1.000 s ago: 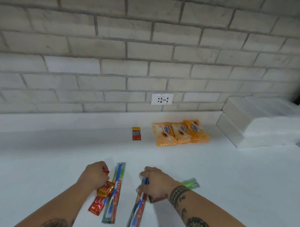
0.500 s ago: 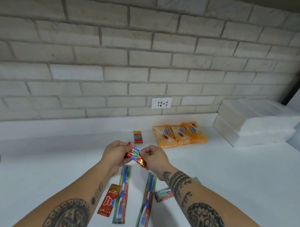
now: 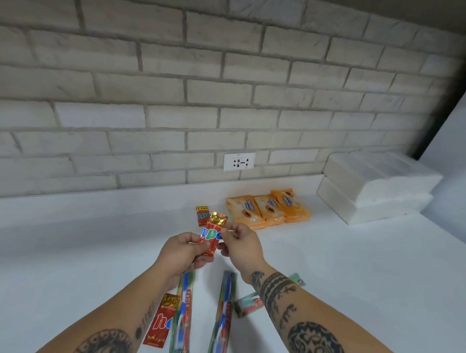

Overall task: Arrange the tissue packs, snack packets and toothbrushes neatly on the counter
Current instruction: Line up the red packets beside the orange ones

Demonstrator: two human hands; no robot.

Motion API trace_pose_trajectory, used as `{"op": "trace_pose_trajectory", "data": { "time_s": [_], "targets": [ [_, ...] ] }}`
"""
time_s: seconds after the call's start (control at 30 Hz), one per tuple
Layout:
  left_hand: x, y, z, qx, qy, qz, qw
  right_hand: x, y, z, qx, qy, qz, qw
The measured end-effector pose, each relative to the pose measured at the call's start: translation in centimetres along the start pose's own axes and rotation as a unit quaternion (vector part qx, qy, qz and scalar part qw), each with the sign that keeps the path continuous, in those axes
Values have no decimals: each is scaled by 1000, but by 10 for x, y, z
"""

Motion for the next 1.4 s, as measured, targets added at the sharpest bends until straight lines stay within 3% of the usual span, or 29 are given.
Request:
{"op": "trace_pose_trajectory", "data": {
  "time_s": [0.2,0.43,0.67,0.93,1.1,1.17,1.3,1.4],
  "targets": [
    [5,17,12,29,44,-7,999,-15,19,-2,25,-81,5,996],
    [16,47,15,-18,31,14,999,-31,49,-6,70,-147,10,987],
    [16,89,9,-80,23,1,997,-42,89,12,54,-154,2,987],
    [22,148,-3,-129,157,32,979,-57,147,31,33,-220,0,975],
    [34,184,-7,-146,360,133,912,-69,180,30,-12,-292,22,956],
    [37,201,-6,-114,462,174,862,-72,193,34,-26,-313,13,949],
    [37,215,-4,-97,596,169,779,-77,209,49,-26,-350,-12,936],
    [42,219,-13,-117,604,172,769,-80,215,51,-25,-385,-32,922]
  ]
}}
Point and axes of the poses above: each hand's wrist, its own y-axis towards the middle knuckle, its own z-axis out of the palm, x = y × z, the point moved 1 cm from there along y, towards the middle knuckle, and after that the axes turned 6 degrees about y, right-handed, at the moved point
